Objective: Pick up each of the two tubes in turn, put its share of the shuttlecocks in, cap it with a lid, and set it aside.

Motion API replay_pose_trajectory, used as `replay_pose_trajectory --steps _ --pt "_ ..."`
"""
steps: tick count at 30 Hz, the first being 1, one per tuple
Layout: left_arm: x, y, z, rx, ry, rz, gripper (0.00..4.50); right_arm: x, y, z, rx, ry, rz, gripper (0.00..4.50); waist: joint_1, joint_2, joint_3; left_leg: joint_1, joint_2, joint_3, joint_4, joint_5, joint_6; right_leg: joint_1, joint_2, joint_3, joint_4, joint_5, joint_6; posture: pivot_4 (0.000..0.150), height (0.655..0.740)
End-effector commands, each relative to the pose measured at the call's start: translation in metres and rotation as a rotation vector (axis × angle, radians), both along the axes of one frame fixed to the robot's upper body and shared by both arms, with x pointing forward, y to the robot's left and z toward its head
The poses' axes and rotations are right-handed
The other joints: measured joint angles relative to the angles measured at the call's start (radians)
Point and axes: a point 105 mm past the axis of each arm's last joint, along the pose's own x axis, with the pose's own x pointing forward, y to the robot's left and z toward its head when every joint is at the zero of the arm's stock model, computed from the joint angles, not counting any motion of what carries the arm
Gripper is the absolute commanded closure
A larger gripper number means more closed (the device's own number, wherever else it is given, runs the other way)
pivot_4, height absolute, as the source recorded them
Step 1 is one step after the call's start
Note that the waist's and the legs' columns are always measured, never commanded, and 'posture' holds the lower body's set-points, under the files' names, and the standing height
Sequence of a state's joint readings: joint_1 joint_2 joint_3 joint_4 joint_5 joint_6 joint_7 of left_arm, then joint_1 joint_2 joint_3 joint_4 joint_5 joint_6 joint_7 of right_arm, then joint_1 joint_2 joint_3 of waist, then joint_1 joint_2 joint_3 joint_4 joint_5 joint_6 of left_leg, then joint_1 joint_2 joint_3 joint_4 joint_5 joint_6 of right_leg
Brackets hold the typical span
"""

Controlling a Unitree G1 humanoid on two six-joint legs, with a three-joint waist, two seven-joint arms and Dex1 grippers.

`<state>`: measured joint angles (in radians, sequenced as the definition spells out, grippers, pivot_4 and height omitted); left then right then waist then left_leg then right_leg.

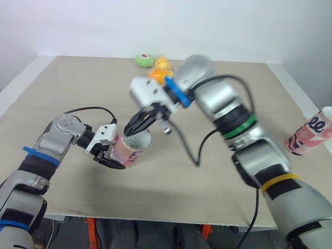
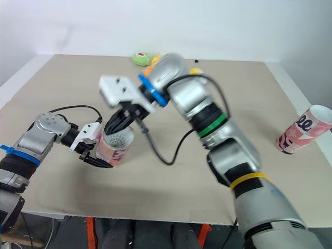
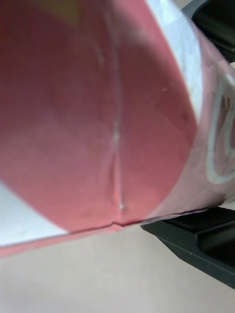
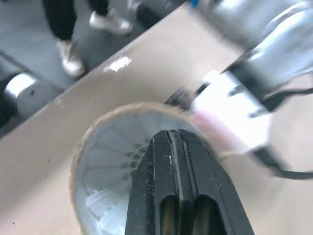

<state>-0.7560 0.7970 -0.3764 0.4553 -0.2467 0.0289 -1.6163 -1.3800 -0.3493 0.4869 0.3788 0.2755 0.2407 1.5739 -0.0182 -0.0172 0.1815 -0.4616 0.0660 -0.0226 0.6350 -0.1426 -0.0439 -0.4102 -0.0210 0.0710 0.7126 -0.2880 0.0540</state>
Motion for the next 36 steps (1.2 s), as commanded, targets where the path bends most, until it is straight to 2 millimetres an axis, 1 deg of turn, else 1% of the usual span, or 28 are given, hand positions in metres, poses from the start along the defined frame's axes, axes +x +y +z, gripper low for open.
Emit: replay_pose_trajectory --steps 1,4,6,7,8,9,10,11,12,13,14,17,19,20,23,24,27,29,31,36 --pt "0.001 -0.006 0.006 -0.025 -0.028 -0.011 1.41 -0.02 -0.043 0.04 0.058 -0.056 0.046 4.45 0.001 -0.001 0.001 0.0 0.0 0.0 0.0 0.0 0.0 0.0 0.0 0.0 0.0 0.0 0.0 0.15 0.6917" --pt "0.001 -0.016 0.017 -0.116 -0.029 -0.019 1.41 -0.013 -0.083 0.04 0.042 -0.122 -0.081 4.45 0.0 -0.001 0.001 0.0 -0.001 0.0 -0.001 -0.001 -0.001 0.0 -0.002 -0.001 0.0 -0.002 -0.001 0.15 0.6917" --pt "0.0 -0.026 0.029 -0.2 -0.034 -0.027 1.41 -0.008 -0.104 0.04 0.052 -0.124 -0.181 4.45 0.0 -0.003 0.003 0.0 -0.001 0.0 -0.001 -0.001 -0.001 0.0 -0.002 -0.001 0.0 -0.002 -0.001 0.15 0.6917" --pt "0.0 -0.031 0.035 -0.246 -0.036 -0.03 1.41 -0.004 -0.115 0.038 0.057 -0.119 -0.242 3.99 -0.004 -0.003 0.003 -0.001 -0.002 0.001 -0.001 -0.001 -0.001 -0.001 -0.002 -0.001 -0.001 -0.002 0.0 0.15 0.6917" --pt "0.0 -0.038 0.042 -0.304 -0.035 -0.033 1.41 -0.002 -0.13 0.032 0.046 -0.1 -0.31 3.75 -0.009 -0.003 0.004 -0.001 -0.002 0.001 -0.001 -0.001 -0.001 -0.002 -0.002 0.0 -0.001 -0.002 0.0 0.15 0.6917" --pt "-0.001 -0.047 0.049 -0.369 -0.035 -0.033 1.41 -0.002 -0.147 0.02 0.012 -0.08 -0.374 3.63 -0.009 -0.003 0.004 -0.001 -0.001 0.002 -0.002 -0.001 -0.001 -0.003 -0.002 0.001 -0.001 -0.001 -0.001 0.15 0.6917" --pt "-0.001 -0.053 0.054 -0.417 -0.028 -0.03 1.41 -0.002 -0.161 0.009 -0.019 -0.067 -0.429 3.08 -0.002 -0.004 0.004 -0.002 -0.001 0.001 -0.003 -0.001 -0.001 -0.003 -0.002 0.0 -0.001 -0.002 -0.002 0.15 0.6917" --pt "-0.002 -0.058 0.056 -0.45 -0.014 -0.027 1.41 -0.002 -0.173 0.0 -0.046 -0.054 -0.476 2.67 0.002 -0.005 0.004 -0.002 -0.001 0.0 -0.003 -0.001 -0.001 -0.001 -0.002 -0.001 -0.001 -0.004 -0.001 0.15 0.6917" --pt "-0.003 -0.062 0.056 -0.47 -0.003 -0.023 1.41 -0.004 -0.182 -0.007 -0.069 -0.041 -0.511 2.19 0.001 -0.005 0.004 -0.002 -0.002 0.0 -0.003 -0.001 -0.001 0.0 -0.003 -0.004 -0.001 -0.005 -0.001 0.15 0.6917" --pt "-0.003 -0.064 0.055 -0.478 0.005 -0.019 1.41 -0.005 -0.187 -0.011 -0.079 -0.034 -0.531 1.82 -0.002 -0.003 0.005 -0.002 -0.002 0.001 -0.003 -0.002 -0.002 0.0 -0.003 -0.002 -0.001 -0.005 0.0 0.15 0.6917" --pt "-0.004 -0.07 0.05 -0.495 0.011 -0.013 1.41 -0.006 -0.2 -0.022 -0.123 -0.014 -0.577 1.32 -0.008 -0.001 0.006 -0.002 -0.003 0.003 -0.003 -0.002 -0.001 -0.001 -0.004 0.0 -0.001 -0.005 0.0 0.15 0.6917" --pt "-0.007 -0.087 0.039 -0.54 0.036 -0.002 1.41 -0.008 -0.233 -0.048 -0.225 0.045 -0.692 1.32 -0.012 0.002 0.007 -0.001 -0.003 0.004 -0.003 -0.003 0.0 0.0 -0.004 0.001 -0.001 -0.006 0.001 0.15 0.6917" --pt "-0.01 -0.097 0.032 -0.555 0.058 -0.001 1.41 -0.008 -0.253 -0.06 -0.272 0.076 -0.765 1.32 -0.015 0.002 0.007 -0.001 -0.003 0.004 -0.003 -0.003 0.001 0.0 -0.004 0.001 -0.001 -0.006 0.001 0.15 0.6917" --pt "-0.011 -0.099 0.03 -0.556 0.065 -0.003 1.41 -0.009 -0.259 -0.064 -0.287 0.086 -0.786 1.32 -0.015 0.002 0.007 0.0 -0.003 0.003 -0.003 -0.003 0.001 0.0 -0.003 0.001 -0.001 -0.006 0.001 0.15 0.6917" --pt "-0.013 -0.115 0.008 -0.519 0.073 -0.009 1.41 -0.009 -0.295 -0.083 -0.388 0.083 -0.896 1.32 -0.014 0.003 0.007 0.001 -0.003 0.003 -0.001 -0.003 0.001 0.001 -0.003 0.001 -0.002 -0.006 0.004 0.15 0.6917" --pt "-0.013 -0.12 0.002 -0.511 0.072 -0.01 1.41 -0.009 -0.302 -0.086 -0.401 0.088 -0.922 1.32 -0.014 0.003 0.007 0.001 -0.003 0.003 -0.001 -0.003 0.0 0.002 -0.004 0.001 -0.002 -0.006 0.006 0.15 0.6917" --pt "-0.014 -0.128 -0.008 -0.496 0.072 -0.011 1.41 -0.01 -0.311 -0.092 -0.401 0.113 -0.961 1.32 -0.015 0.003 0.007 0.001 -0.004 0.005 0.001 -0.003 0.0 0.003 -0.004 0.003 -0.003 -0.005 0.01 0.15 0.6917" --pt "-0.017 -0.13 -0.019 -0.458 0.078 -0.031 1.41 -0.009 -0.321 -0.102 -0.43 0.123 -0.997 1.32 -0.016 0.003 0.007 0.001 -0.004 0.005 0.001 -0.003 0.0 0.003 -0.004 0.004 -0.003 -0.004 0.01 0.15 0.6917" --pt "-0.018 -0.13 -0.028 -0.427 0.065 -0.046 1.41 -0.006 -0.326 -0.108 -0.436 0.121 -1.025 1.32 -0.016 0.003 0.007 0.001 -0.004 0.005 0.001 -0.002 0.0 0.002 -0.004 0.004 -0.003 -0.004 0.009 0.15 0.6917" --pt "-0.016 -0.132 -0.032 -0.428 0.051 -0.055 1.41 0.005 -0.328 -0.11 -0.387 0.128 -1.071 1.32 -0.016 0.004 0.007 0.002 -0.004 0.006 0.001 -0.002 0.0 0.003 -0.004 0.004 -0.003 -0.004 0.01 0.15 0.6917"
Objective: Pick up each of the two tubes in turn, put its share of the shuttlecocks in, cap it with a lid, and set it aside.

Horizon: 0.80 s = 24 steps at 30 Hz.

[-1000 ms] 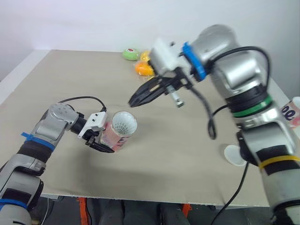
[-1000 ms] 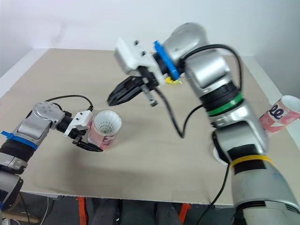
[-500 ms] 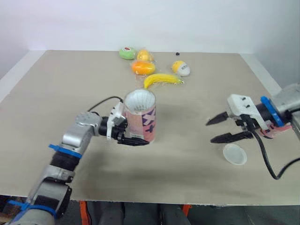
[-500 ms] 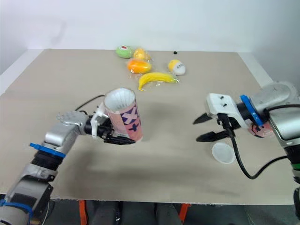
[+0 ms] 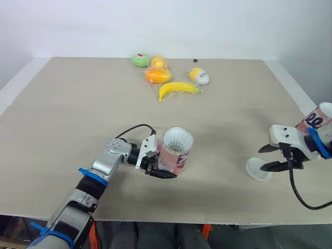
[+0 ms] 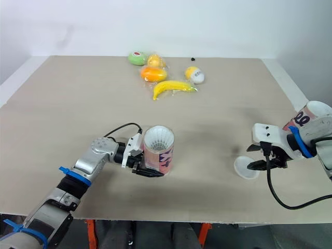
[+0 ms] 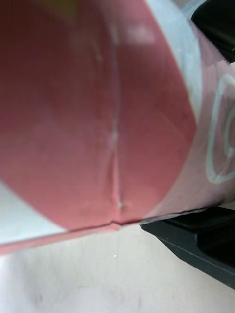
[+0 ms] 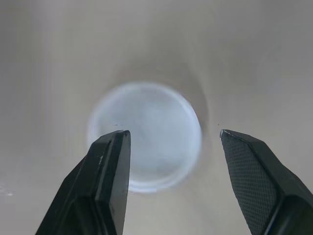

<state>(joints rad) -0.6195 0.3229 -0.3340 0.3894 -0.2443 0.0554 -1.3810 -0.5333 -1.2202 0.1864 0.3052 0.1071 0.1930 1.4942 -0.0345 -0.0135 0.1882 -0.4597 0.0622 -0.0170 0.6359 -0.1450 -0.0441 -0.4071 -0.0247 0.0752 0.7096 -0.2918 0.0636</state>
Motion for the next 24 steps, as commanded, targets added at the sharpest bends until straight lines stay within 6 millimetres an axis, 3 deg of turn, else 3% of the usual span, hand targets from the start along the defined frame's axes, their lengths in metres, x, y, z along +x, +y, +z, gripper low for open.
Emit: replay_pose_trajectory --steps 1,8,11,12,14,15,17,24 --pt "0.001 -0.002 -0.002 0.0 -0.018 -0.007 1.41 0.008 -0.003 0.011 0.002 -0.054 -0.019 1.32 0.001 0.0 0.0 0.0 0.0 0.0 0.0 0.0 0.0 0.0 0.0 0.0 0.0 0.0 0.0 0.15 0.6917" --pt "0.002 -0.003 -0.006 -0.004 -0.002 -0.004 1.41 0.005 -0.008 -0.006 -0.037 0.036 -0.019 1.32 0.007 0.001 0.0 0.0 -0.001 0.0 0.0 0.0 0.0 0.001 0.0 0.0 0.0 0.0 0.0 0.15 0.6917" --pt "0.002 -0.003 -0.005 -0.016 0.022 0.003 1.41 0.002 -0.004 -0.005 -0.021 0.06 0.001 2.1 0.007 0.001 -0.001 0.0 -0.001 0.0 0.0 0.0 0.0 0.001 0.0 0.0 0.0 0.0 0.0 0.15 0.6917" --pt "0.002 -0.003 -0.005 -0.019 0.031 0.005 1.41 0.001 -0.003 -0.005 -0.021 0.066 0.009 2.84 0.007 0.001 -0.001 0.0 -0.001 0.0 0.0 0.0 0.0 0.001 0.0 0.0 0.0 0.0 0.0 0.15 0.6917" --pt "0.002 -0.003 -0.005 -0.015 0.032 0.005 1.41 0.001 -0.002 -0.004 -0.025 0.067 0.016 3.3 0.006 0.001 -0.001 0.0 0.0 0.0 0.0 0.0 0.0 0.001 0.0 0.0 0.0 0.0 0.0 0.15 0.6917" --pt "0.001 -0.002 -0.006 -0.011 0.033 0.004 1.41 0.0 -0.001 -0.003 -0.024 0.068 0.022 3.93 0.006 0.002 -0.001 0.0 0.0 0.0 0.0 0.0 0.0 0.001 0.0 0.0 0.0 0.0 0.001 0.15 0.6917" --pt "0.001 -0.001 -0.009 0.001 0.035 0.001 1.41 0.001 0.008 0.003 -0.003 0.046 0.05 4.47 0.006 0.002 -0.001 0.0 0.0 0.0 0.0 0.0 0.0 0.001 0.0 0.0 0.0 0.0 0.001 0.15 0.6917" --pt "0.0 0.0 -0.016 0.049 0.057 -0.021 1.41 0.007 0.061 0.041 0.111 -0.096 0.189 4.47 0.006 0.003 -0.001 0.001 0.0 -0.001 0.0 0.0 -0.001 0.002 0.0 0.0 0.0 0.0 0.001 0.15 0.6917"
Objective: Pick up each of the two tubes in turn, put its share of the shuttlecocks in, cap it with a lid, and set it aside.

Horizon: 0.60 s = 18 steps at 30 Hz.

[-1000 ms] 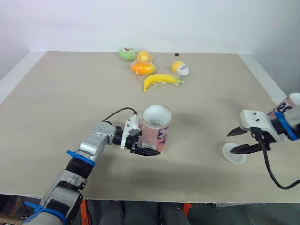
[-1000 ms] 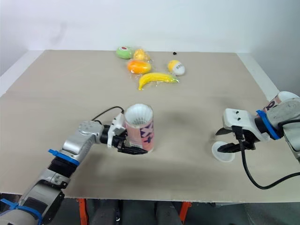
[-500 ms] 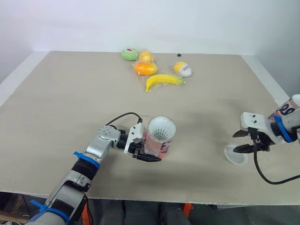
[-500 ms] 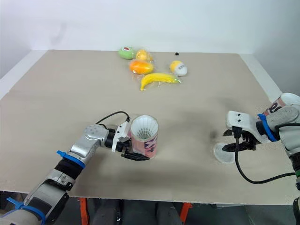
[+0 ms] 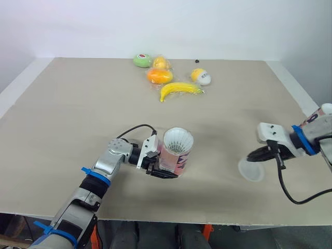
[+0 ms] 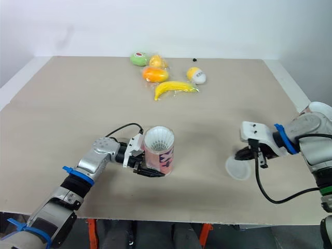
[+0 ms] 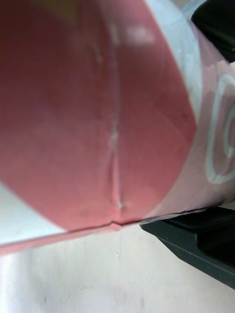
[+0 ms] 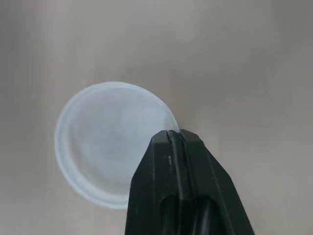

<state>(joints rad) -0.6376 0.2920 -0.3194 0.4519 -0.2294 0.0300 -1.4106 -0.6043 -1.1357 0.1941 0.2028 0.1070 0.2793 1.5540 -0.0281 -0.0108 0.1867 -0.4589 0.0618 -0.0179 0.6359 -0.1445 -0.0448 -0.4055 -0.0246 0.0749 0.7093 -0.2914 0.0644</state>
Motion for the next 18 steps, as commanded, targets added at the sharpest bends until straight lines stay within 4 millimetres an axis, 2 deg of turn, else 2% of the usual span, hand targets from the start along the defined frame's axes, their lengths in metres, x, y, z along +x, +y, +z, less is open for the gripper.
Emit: replay_pose_trajectory --steps 1,3,5,8,10,13,18 --pt "-0.001 0.003 -0.015 0.065 0.043 -0.005 1.41 -0.003 0.033 0.041 0.067 -0.12 0.116 4.47 0.0 0.0 0.0 0.0 0.0 0.0 0.0 0.0 0.0 0.0 0.0 0.0 0.0 0.0 0.0 0.15 0.6917" --pt "0.001 0.004 -0.017 0.074 0.046 -0.004 1.41 -0.011 0.057 0.061 0.115 -0.164 0.21 4.47 0.0 0.0 0.0 0.0 0.0 0.0 0.0 0.0 0.0 0.0 0.0 0.0 0.0 0.0 0.0 0.15 0.6917" --pt "0.001 0.004 -0.019 0.076 0.053 -0.007 1.41 -0.023 0.088 0.093 0.196 -0.225 0.333 4.47 0.0 0.0 0.0 0.0 0.0 0.0 0.0 0.0 0.0 0.0 0.0 0.0 0.0 0.0 0.0 0.15 0.6917" --pt "-0.001 0.004 -0.02 0.077 0.069 -0.024 1.41 -0.041 0.125 0.129 0.276 -0.285 0.493 4.47 -0.001 0.001 0.0 0.0 0.0 0.0 0.0 0.0 0.0 0.0 0.0 0.0 0.0 0.001 0.0 0.15 0.6917" --pt "-0.001 0.004 -0.021 0.084 0.072 -0.034 1.41 -0.055 0.151 0.147 0.309 -0.316 0.617 4.47 -0.003 0.001 0.0 0.001 0.0 -0.001 0.0 0.0 0.0 0.001 0.0 -0.001 0.0 0.001 0.0 0.15 0.6917" --pt "0.001 0.003 -0.019 0.093 0.068 -0.043 1.41 -0.062 0.174 0.154 0.278 -0.328 0.734 4.47 0.001 -0.002 -0.002 0.001 0.001 -0.003 -0.001 0.0 0.0 0.0 0.001 -0.003 0.0 0.0 -0.002 0.15 0.6917" --pt "0.004 0.002 -0.015 0.096 0.058 -0.049 1.41 -0.039 0.192 0.146 0.218 -0.326 0.755 4.47 0.002 -0.006 -0.005 -0.001 0.002 -0.002 0.0 0.0 0.0 0.0 0.0 -0.003 -0.001 0.0 -0.002 0.15 0.6917"
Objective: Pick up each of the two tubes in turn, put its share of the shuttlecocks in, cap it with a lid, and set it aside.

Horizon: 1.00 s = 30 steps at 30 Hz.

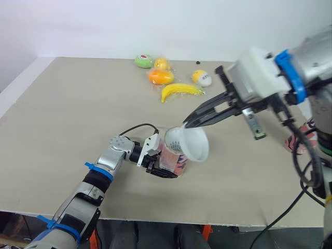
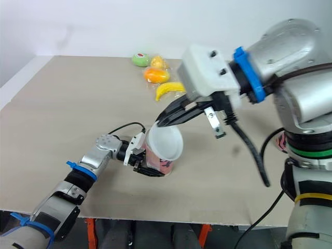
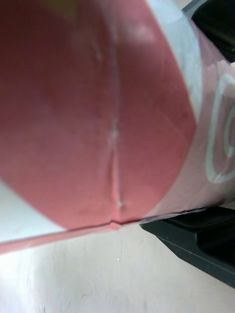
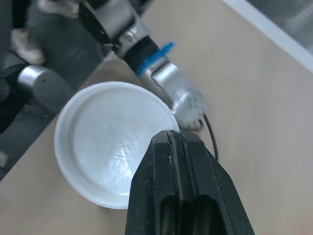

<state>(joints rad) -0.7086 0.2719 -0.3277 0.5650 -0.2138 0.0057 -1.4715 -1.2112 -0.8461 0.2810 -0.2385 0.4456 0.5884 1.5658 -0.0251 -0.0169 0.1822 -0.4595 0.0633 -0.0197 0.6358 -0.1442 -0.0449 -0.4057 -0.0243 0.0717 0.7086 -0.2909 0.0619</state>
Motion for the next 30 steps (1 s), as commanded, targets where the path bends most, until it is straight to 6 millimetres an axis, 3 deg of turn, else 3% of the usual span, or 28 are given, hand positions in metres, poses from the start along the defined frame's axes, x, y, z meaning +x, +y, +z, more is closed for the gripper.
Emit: replay_pose_trajectory --steps 1,11,22,30 --pt "-0.001 0.004 -0.015 0.066 0.034 0.001 1.41 0.014 0.007 -0.001 -0.046 -0.029 0.01 4.47 0.0 0.0 0.0 0.0 0.0 0.0 0.0 0.0 0.0 0.0 0.0 0.0 0.0 0.0 0.0 0.15 0.6917" --pt "0.0 0.009 -0.015 0.077 0.02 0.007 1.41 0.042 0.013 -0.013 -0.141 -0.079 -0.003 4.47 0.0 0.0 0.0 0.0 0.0 0.0 -0.001 0.0 0.0 -0.001 0.001 0.0 0.001 0.001 -0.003 0.15 0.6917" --pt "0.004 0.009 -0.014 0.077 0.017 0.02 1.41 0.028 0.016 -0.003 -0.199 -0.089 0.069 4.47 -0.001 0.001 0.0 0.0 0.0 0.0 -0.001 0.0 0.0 -0.001 0.001 0.0 0.001 0.001 -0.003 0.15 0.6917" --pt "0.004 0.008 -0.013 0.068 0.015 0.025 1.41 0.03 0.015 -0.015 -0.247 -0.083 0.082 4.47 -0.001 0.001 0.0 0.0 0.0 0.0 -0.001 0.0 0.0 -0.001 0.001 0.0 0.001 0.001 -0.001 0.15 0.6917"
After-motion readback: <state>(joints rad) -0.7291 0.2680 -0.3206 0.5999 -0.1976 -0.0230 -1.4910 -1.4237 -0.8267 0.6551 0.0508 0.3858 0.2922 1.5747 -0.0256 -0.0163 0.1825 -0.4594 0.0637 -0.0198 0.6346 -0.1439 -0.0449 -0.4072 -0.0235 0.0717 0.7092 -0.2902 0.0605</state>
